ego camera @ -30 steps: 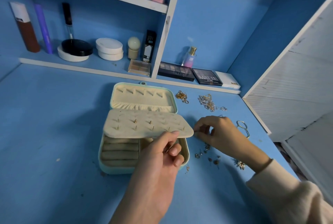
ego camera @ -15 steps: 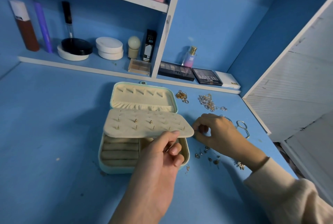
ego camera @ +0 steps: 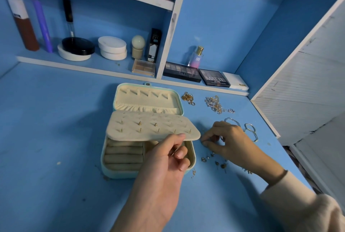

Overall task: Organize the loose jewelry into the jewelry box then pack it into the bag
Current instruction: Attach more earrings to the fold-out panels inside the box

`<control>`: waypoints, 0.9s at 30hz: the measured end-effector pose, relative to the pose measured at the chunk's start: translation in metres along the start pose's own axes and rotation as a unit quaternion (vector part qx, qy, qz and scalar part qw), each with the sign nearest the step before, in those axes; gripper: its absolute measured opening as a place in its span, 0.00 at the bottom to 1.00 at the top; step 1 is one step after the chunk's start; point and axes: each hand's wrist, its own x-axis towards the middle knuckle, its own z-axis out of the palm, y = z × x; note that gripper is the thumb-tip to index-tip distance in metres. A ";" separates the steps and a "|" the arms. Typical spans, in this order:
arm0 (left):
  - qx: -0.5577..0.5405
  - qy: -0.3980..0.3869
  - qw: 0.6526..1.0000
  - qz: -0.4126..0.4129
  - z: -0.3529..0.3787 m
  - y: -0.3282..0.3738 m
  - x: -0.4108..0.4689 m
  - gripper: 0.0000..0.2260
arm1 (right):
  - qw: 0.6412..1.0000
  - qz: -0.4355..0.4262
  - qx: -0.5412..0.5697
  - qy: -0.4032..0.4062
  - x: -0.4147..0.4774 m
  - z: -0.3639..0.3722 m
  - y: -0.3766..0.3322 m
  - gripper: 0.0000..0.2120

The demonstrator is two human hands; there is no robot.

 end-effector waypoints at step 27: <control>-0.005 0.006 1.000 -0.002 -0.002 -0.001 0.002 0.09 | 0.980 0.071 0.187 0.010 0.011 -0.015 -0.017 0.05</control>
